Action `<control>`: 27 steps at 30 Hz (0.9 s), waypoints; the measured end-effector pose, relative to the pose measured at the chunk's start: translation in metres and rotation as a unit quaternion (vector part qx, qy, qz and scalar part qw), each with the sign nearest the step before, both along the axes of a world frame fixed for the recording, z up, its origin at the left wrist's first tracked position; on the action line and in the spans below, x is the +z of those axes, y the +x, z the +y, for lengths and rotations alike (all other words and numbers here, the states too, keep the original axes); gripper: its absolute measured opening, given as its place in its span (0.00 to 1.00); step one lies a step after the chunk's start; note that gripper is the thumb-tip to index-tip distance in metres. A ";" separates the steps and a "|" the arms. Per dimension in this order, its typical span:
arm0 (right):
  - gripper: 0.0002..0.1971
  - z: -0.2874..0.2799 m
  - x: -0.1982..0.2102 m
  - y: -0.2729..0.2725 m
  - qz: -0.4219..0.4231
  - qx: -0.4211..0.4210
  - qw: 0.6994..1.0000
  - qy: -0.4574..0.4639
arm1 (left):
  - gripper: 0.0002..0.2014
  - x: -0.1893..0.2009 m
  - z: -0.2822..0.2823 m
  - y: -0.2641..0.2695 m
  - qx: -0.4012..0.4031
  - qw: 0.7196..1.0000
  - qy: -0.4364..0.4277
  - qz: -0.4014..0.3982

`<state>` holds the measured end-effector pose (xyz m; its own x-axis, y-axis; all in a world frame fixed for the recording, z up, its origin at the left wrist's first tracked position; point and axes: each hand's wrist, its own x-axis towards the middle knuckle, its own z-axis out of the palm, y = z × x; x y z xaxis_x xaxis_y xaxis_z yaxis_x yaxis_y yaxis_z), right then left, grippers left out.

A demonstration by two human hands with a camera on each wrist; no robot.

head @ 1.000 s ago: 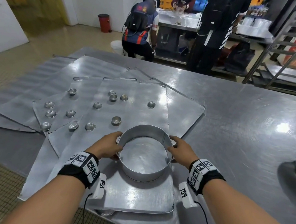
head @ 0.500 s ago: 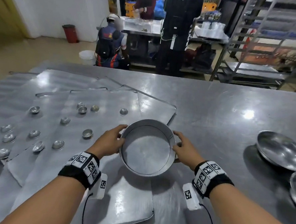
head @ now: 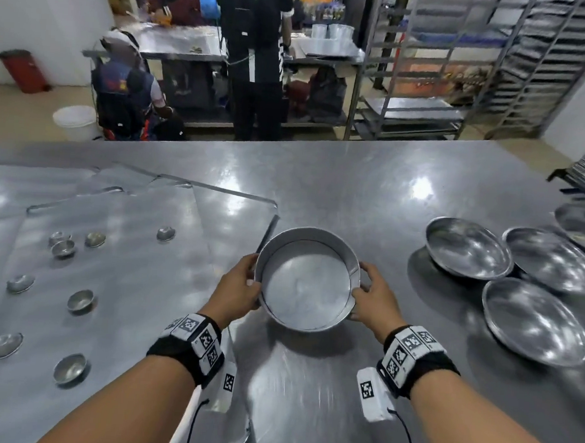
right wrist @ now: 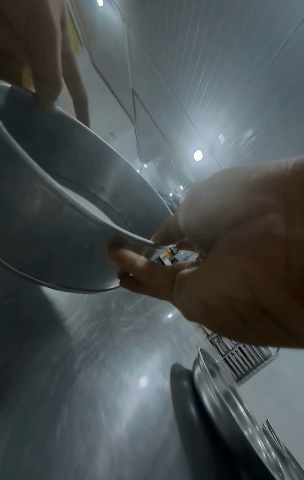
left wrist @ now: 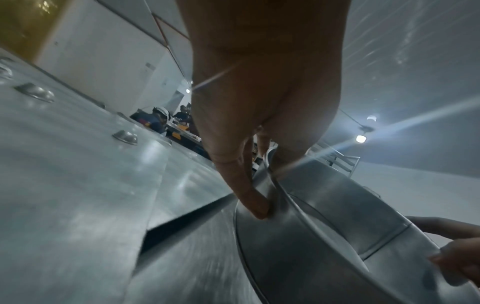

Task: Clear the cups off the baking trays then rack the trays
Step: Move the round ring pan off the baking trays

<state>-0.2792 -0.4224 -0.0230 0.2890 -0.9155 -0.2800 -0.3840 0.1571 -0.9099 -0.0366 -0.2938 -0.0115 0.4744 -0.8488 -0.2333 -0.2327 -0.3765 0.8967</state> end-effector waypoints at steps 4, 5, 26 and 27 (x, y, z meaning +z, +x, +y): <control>0.28 -0.017 -0.015 -0.010 0.012 -0.022 1.000 0.016 | 0.29 -0.017 -0.024 -0.010 -0.007 1.000 0.021 -0.002; 0.29 -0.022 -0.019 -0.011 0.013 -0.025 0.999 0.024 | 0.29 -0.020 -0.029 -0.011 -0.007 1.000 0.025 0.004; 0.16 -0.123 -0.052 0.025 0.022 0.039 0.999 -0.020 | 0.16 -0.059 -0.121 0.020 0.053 0.998 -0.035 0.011; 0.17 -0.128 -0.051 0.027 0.028 0.043 0.998 -0.027 | 0.16 -0.059 -0.126 0.022 0.050 0.998 -0.034 0.005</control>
